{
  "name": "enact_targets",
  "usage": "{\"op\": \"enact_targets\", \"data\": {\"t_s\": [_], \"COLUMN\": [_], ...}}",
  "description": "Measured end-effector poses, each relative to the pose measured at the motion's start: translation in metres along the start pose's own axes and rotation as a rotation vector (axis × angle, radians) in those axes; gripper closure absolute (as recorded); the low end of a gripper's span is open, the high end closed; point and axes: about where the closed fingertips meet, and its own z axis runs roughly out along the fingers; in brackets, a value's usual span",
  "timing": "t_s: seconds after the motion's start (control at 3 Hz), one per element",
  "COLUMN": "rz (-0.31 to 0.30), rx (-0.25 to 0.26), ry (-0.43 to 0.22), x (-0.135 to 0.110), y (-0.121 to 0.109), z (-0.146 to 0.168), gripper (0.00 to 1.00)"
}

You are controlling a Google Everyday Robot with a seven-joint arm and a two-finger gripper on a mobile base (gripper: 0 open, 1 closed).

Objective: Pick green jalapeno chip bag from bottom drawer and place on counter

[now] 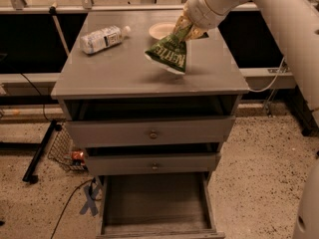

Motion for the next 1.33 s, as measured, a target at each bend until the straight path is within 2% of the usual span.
{"op": "enact_targets", "data": {"t_s": [1.0,1.33], "rz": [-0.002,-0.002], "rx": [-0.002,-0.002], "ry": [-0.014,-0.017], "x": [-0.0033,-0.0042], "y": [-0.0002,-0.0001], "z": [0.0094,0.0118], "gripper": [0.07,0.00]}}
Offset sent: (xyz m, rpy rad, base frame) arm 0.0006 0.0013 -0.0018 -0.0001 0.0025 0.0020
